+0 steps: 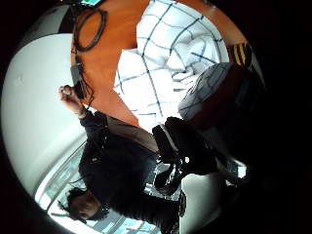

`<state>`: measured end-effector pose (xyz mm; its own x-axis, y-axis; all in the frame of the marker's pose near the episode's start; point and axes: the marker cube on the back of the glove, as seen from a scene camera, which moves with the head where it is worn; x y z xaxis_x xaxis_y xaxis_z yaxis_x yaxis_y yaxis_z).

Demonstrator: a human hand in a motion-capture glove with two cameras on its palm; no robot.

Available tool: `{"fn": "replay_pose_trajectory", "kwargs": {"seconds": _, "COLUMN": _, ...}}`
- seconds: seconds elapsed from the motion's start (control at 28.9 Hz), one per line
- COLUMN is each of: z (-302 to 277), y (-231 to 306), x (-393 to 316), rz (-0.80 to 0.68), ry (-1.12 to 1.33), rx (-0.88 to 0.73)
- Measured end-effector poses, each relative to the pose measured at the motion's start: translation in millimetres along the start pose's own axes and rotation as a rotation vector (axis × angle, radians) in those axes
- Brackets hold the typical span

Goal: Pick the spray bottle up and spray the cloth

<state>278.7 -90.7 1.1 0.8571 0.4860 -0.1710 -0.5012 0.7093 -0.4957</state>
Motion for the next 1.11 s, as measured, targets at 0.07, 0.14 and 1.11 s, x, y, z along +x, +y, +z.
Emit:
{"fn": "replay_pose_trajectory", "kwargs": {"seconds": 0.07, "z": 15.0, "y": -3.0, "x": -0.6, "rz": -0.004, "ry": -0.006, "rx": -0.026}}
{"fn": "replay_pose_trajectory", "kwargs": {"seconds": 0.14, "z": 24.0, "y": -4.6, "x": 0.1, "rz": -0.007, "ry": -0.016, "rx": -0.039}}
{"fn": "replay_pose_trajectory", "kwargs": {"seconds": 1.11, "z": -72.2, "y": 10.9, "x": -60.9, "rz": -0.298, "ry": -0.464, "rx": 0.278}}
